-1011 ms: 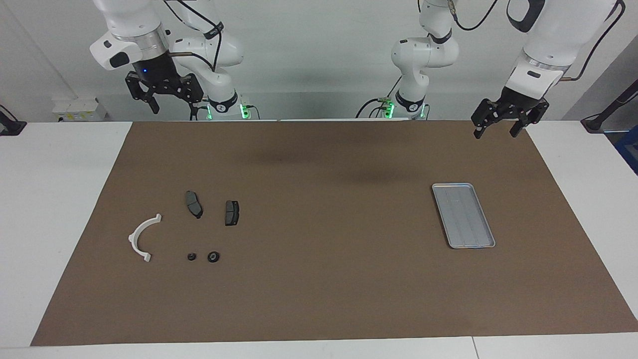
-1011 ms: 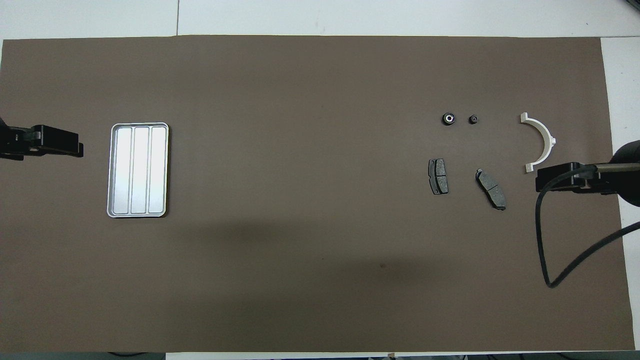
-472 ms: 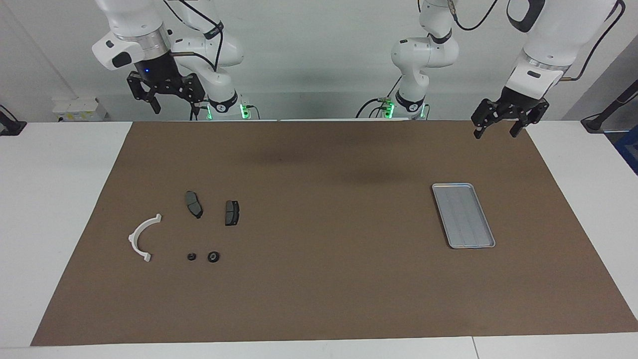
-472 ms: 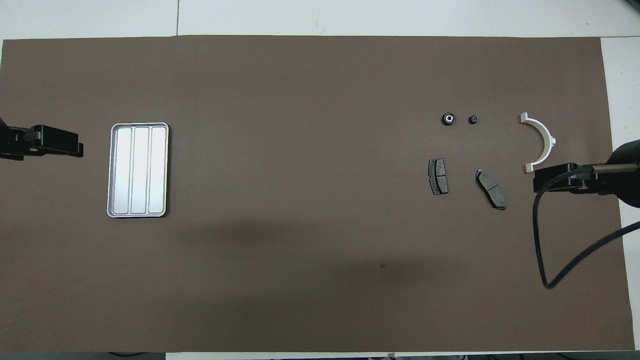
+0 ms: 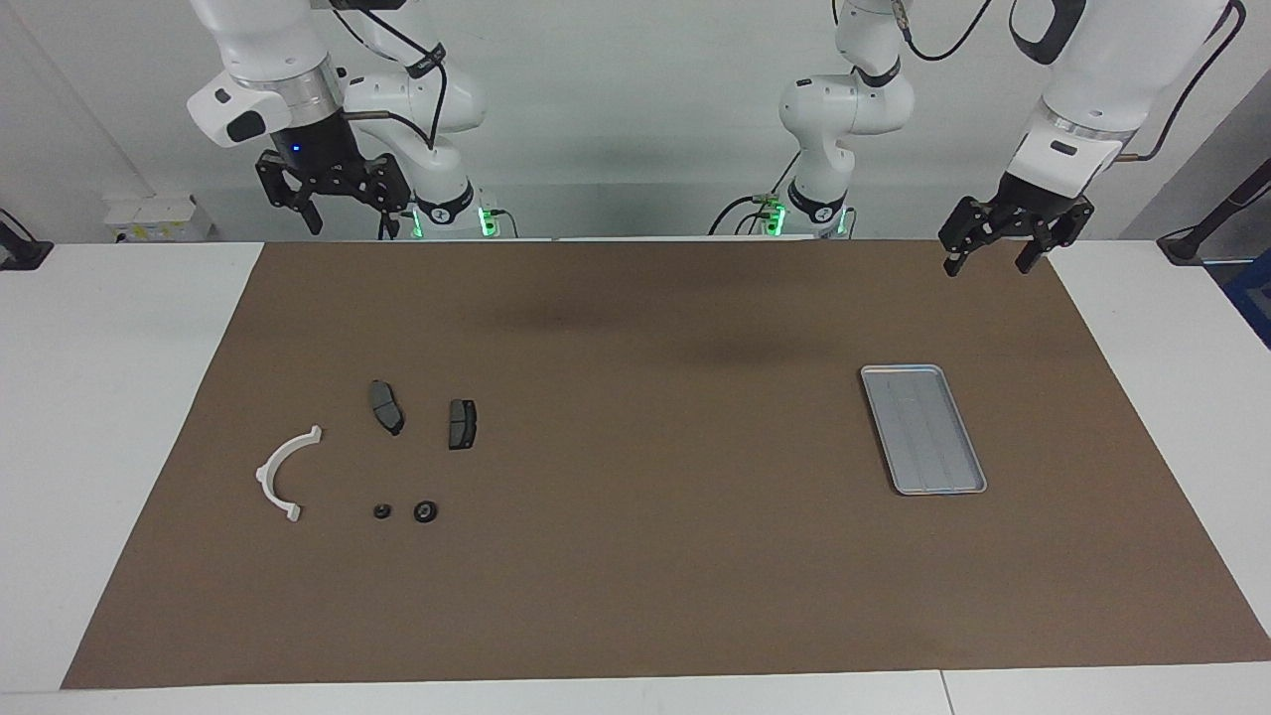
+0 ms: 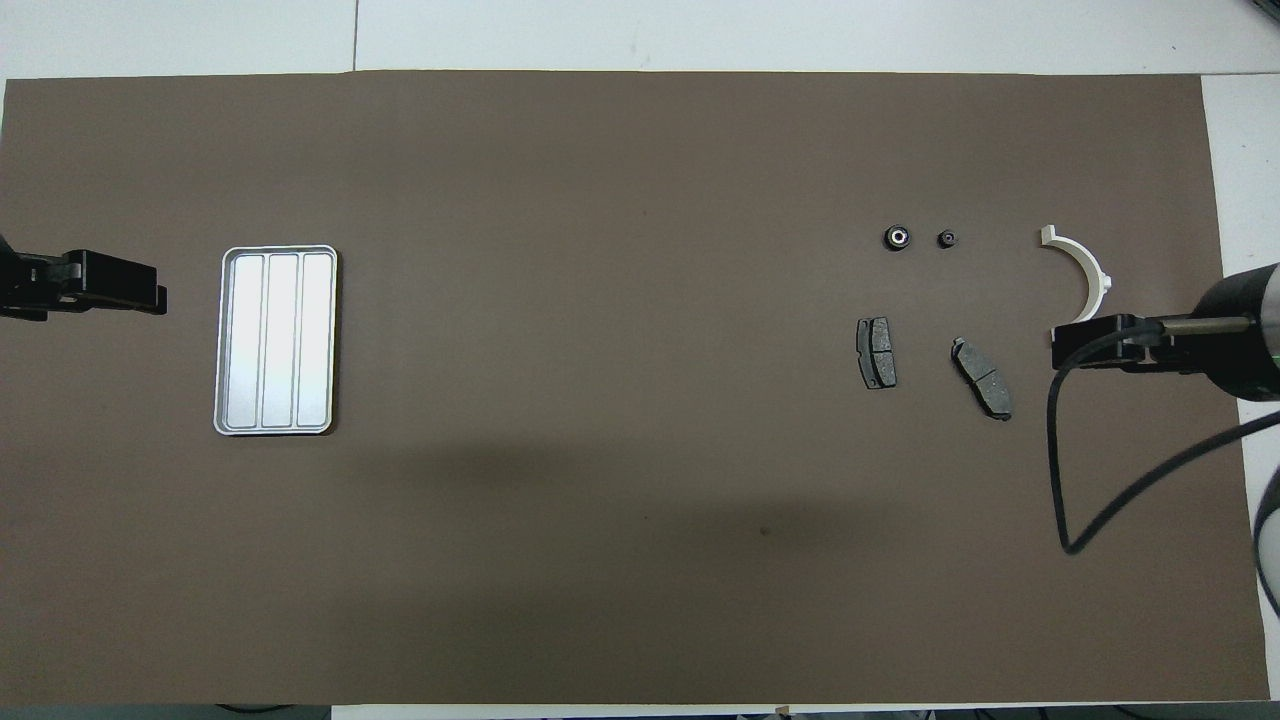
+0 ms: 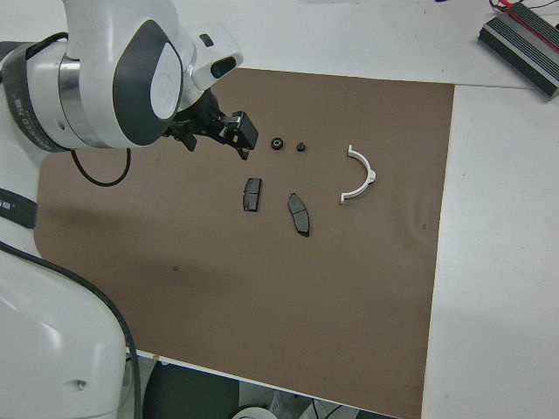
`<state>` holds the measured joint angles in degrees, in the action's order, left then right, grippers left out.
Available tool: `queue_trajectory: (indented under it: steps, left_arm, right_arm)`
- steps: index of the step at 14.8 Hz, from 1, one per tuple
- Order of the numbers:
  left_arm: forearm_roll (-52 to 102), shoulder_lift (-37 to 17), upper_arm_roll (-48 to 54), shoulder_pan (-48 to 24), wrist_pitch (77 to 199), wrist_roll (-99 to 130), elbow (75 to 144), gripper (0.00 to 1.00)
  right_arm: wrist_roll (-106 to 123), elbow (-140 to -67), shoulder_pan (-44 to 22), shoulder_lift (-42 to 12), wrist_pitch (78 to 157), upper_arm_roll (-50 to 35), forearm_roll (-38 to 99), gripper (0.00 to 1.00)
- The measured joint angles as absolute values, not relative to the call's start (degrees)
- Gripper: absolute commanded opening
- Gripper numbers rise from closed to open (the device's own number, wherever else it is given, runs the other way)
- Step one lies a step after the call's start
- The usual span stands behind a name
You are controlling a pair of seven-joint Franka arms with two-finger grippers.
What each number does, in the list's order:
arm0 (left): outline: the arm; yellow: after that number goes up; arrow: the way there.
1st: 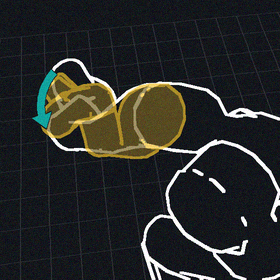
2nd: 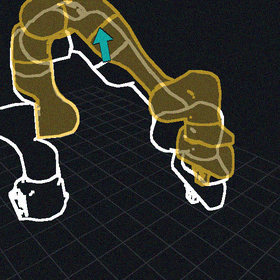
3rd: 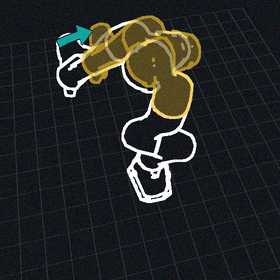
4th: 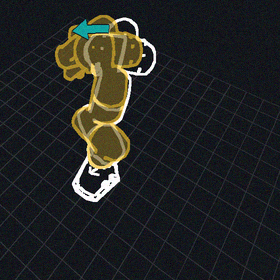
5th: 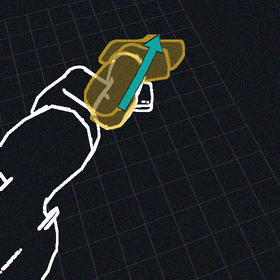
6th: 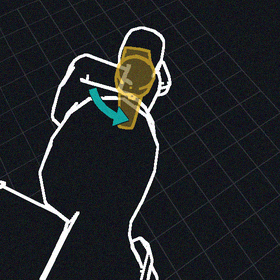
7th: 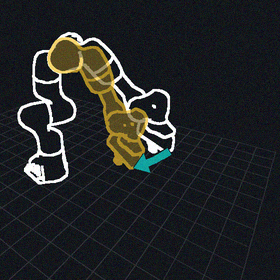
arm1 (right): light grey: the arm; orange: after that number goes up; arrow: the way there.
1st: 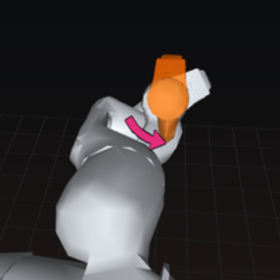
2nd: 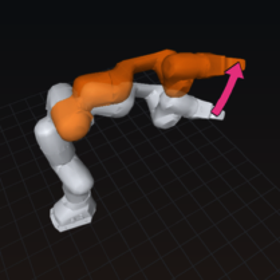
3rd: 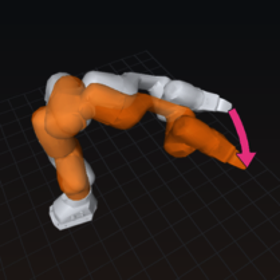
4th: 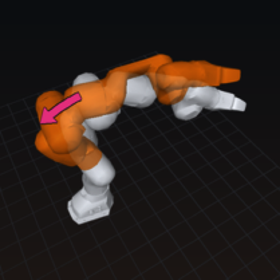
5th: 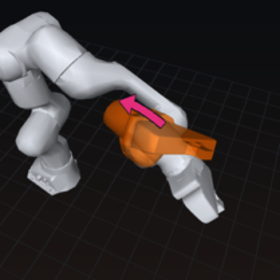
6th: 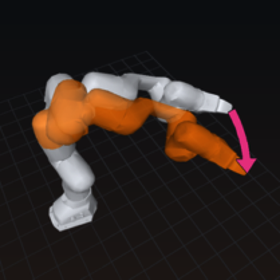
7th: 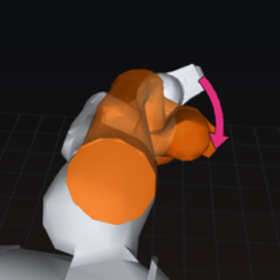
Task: Pick bearing gear from pile to tray
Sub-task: 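Reach the right gripper to a small black bearing and grasp it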
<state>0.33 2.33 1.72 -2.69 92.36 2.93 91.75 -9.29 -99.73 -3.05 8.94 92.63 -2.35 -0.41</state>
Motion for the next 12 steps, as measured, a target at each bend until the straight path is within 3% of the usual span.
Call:
queue_trajectory:
  steps: [4,9,12]
  left_arm:
    - [0.33,2.33,1.72,-2.69,92.36,2.93,91.75,1.0]
    - [0.33,2.33,1.72,-2.69,92.36,2.93,91.75,1.0]
    - [0.33,2.33,1.72,-2.69,92.36,2.93,91.75,1.0]
  right_arm:
    - [-9.53,-106.03,-3.58,2.63,106.03,-2.42,-0.41,1.0]
    - [-14.76,-106.41,-4.31,-11.07,120.59,-2.44,-0.41,1.0]
    - [-18.86,-105.29,-4.67,-17.07,125.35,-2.44,-0.41,1.0]
